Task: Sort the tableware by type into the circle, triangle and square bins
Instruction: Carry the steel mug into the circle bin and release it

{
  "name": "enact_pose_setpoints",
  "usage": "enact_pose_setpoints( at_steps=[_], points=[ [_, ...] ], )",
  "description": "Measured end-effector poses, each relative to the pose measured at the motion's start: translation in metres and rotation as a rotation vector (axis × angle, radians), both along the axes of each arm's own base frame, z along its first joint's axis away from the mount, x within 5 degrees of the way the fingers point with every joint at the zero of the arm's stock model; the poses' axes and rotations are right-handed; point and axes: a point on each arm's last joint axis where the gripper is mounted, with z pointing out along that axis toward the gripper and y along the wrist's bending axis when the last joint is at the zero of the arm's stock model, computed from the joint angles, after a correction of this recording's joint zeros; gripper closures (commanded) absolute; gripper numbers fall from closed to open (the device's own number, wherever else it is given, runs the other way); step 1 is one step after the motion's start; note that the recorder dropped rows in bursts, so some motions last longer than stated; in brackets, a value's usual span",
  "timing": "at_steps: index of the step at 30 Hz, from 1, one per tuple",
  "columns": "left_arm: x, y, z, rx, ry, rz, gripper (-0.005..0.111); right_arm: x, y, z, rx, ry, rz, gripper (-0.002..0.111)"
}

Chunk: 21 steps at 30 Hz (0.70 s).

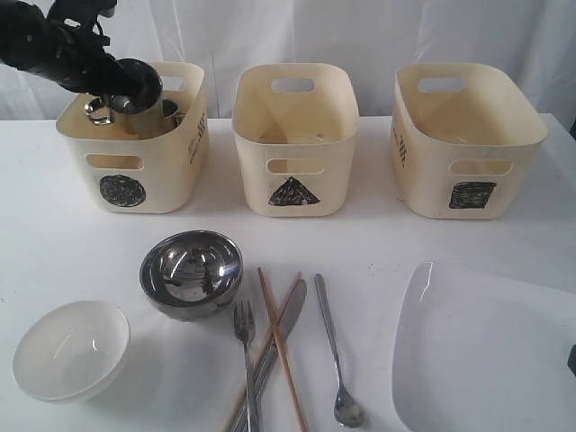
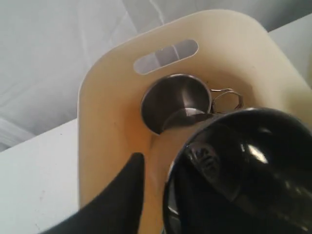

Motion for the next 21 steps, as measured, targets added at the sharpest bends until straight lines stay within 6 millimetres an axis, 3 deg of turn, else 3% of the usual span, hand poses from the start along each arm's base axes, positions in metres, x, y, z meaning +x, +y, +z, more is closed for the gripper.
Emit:
enact_pose_setpoints(
  at_steps=[2, 4, 13, 15, 18, 21],
  points=[
    [0.001, 0.0, 0.002, 0.0, -0.016, -0.006, 0.018, 0.0, 0.0, 0.0, 0.0, 0.0, 0.0, 0.108],
    [0.001, -0.001, 0.003, -0.003, -0.021, -0.006, 0.011, 0.0, 0.0, 0.0, 0.0, 0.0, 0.0, 0.108],
    [-0.014, 0.004, 0.014, 0.002, 0.072, 0.024, 0.015, 0.0, 0.0, 0.0, 0.0, 0.0, 0.0, 0.108],
    [-0.023, 0.007, 0.023, 0.011, 0.104, 0.036, 0.023, 0.0, 0.0, 0.0, 0.0, 0.0, 0.0, 0.108],
    [-0.04, 0.013, 0.039, 0.029, 0.168, 0.059, 0.054, 0.0, 0.0, 0.0, 0.0, 0.0, 0.0, 0.108],
    [-0.063, 0.018, 0.054, 0.027, 0.261, 0.086, 0.102, 0.0, 0.0, 0.0, 0.0, 0.0, 0.0, 0.108]
  ],
)
